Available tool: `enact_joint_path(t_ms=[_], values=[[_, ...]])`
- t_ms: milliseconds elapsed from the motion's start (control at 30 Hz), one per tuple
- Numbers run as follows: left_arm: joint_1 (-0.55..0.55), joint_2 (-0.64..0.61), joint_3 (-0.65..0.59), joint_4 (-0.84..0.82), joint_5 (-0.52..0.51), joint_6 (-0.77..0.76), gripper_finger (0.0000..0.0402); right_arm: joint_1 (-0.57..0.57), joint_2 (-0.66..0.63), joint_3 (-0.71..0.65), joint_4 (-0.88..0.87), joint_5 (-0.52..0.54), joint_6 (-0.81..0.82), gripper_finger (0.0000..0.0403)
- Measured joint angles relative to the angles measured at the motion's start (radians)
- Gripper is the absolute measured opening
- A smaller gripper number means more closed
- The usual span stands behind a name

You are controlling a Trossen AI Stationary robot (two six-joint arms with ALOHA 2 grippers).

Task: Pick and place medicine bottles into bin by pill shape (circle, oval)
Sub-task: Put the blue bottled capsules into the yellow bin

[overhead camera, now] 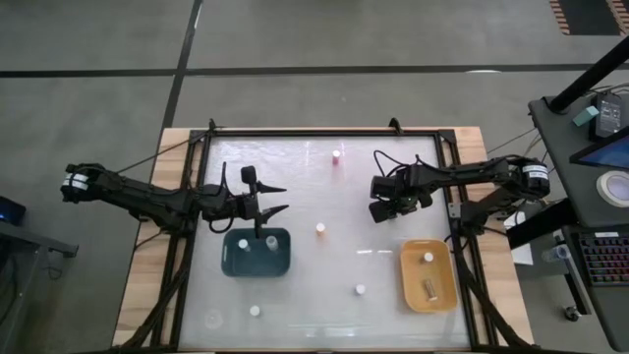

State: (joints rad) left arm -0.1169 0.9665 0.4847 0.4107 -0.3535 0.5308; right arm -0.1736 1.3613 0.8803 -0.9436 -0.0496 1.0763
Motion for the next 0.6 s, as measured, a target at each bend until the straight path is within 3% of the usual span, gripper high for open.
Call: enact_joint_path(t_ms=[333, 600], values=[[0.000, 0.000, 0.000, 0.000, 0.000, 0.000, 0.0184, 0.001, 0.000, 0.011, -0.002, -0.001, 0.005, 0.0118], [0.000, 0.000, 0.000, 0.000, 0.000, 0.000, 0.0184, 0.024, -0.028, 0.116, -0.103, -0.002, 0.006, 0.0107]])
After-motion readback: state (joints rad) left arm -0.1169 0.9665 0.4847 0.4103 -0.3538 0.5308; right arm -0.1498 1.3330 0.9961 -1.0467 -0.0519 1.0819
